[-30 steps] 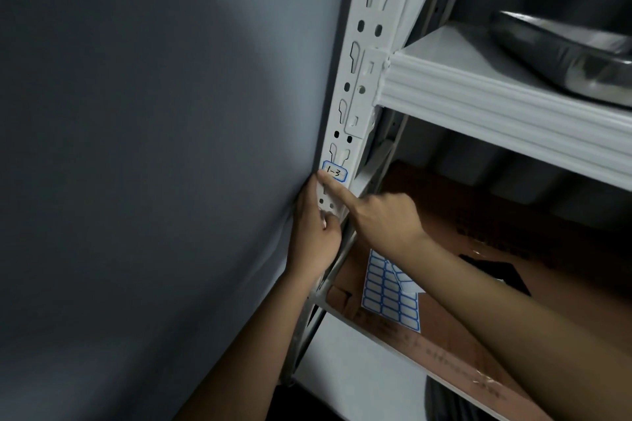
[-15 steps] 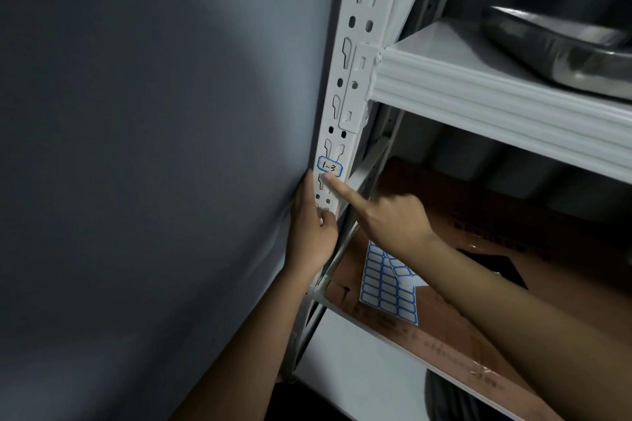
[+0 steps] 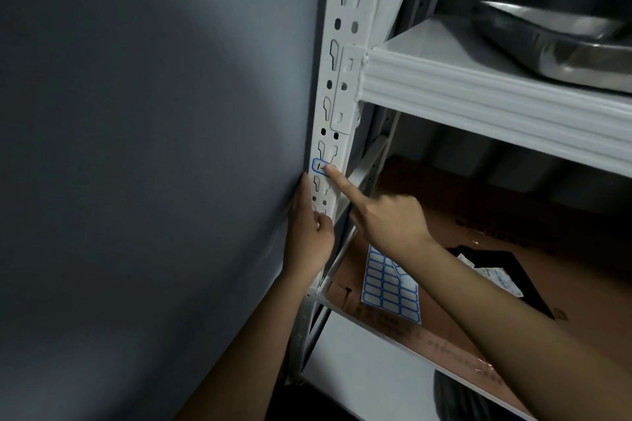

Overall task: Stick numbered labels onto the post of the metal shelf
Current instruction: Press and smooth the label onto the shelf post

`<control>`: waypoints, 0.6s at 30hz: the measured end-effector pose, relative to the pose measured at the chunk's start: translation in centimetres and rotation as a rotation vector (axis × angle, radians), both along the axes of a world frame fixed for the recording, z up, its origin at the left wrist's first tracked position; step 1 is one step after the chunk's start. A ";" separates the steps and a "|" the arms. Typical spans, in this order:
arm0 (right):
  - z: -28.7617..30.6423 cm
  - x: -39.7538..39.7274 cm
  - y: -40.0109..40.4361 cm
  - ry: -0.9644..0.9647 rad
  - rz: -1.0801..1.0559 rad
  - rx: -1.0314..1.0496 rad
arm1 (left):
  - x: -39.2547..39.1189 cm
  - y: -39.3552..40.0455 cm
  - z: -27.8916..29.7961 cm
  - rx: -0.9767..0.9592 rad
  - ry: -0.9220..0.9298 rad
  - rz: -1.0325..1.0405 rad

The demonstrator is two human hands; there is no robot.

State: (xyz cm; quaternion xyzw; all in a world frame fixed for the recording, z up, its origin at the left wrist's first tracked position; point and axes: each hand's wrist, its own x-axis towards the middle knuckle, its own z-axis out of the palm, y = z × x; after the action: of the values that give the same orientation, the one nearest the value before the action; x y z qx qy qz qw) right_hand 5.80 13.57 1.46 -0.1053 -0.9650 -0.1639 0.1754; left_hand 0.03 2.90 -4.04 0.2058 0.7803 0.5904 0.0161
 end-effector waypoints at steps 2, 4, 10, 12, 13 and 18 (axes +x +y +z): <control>-0.2 0.0 0.2 0.039 0.044 -0.021 | 0.0 -0.1 0.0 0.002 -0.002 -0.009; -0.4 0.1 0.4 0.048 0.068 -0.021 | 0.0 -0.1 0.0 0.007 0.004 -0.018; -0.1 0.4 0.5 0.004 0.035 0.063 | -0.1 0.0 -0.2 0.027 0.005 -0.017; -0.2 0.5 0.8 -0.010 0.008 0.095 | -0.1 0.0 -0.2 0.042 0.001 -0.026; 0.0 0.5 0.8 -0.035 -0.003 0.105 | -0.1 0.0 0.0 0.037 -0.007 -0.023; 0.6 0.9 0.3 -0.196 0.080 0.210 | 0.4 -0.2 0.8 0.023 -0.059 -0.020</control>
State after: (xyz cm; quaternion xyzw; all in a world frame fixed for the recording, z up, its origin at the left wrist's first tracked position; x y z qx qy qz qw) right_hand 6.75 13.86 2.05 -0.0315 -0.9585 -0.2663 0.0966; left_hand 0.48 2.65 -3.26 0.1961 0.7705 0.6050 0.0429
